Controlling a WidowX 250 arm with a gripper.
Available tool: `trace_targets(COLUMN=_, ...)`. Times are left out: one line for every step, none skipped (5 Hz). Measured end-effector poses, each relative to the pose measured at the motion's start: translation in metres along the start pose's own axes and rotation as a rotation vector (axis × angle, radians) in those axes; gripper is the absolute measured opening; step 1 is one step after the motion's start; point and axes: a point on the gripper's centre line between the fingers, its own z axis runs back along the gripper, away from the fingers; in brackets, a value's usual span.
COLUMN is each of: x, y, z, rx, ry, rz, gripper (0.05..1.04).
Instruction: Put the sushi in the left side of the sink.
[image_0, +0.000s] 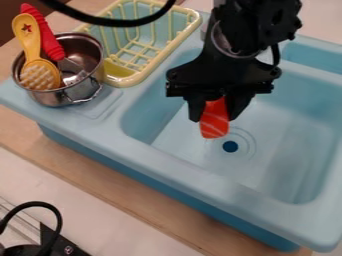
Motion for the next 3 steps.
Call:
trace_targets(x=0.003, y=0.000, z=-0.003, rx=-0.033, ry=0.028, rz=0.055, gripper=0.527)
trace_targets(x=0.001, y=0.002, z=-0.019, rx=-0.094, ry=0.090, rz=0.113, gripper=0.527)
trace_targets(x=-0.004, y=0.008, z=-0.031, rx=-0.131, ry=0.144, rz=0.150, gripper=0.527)
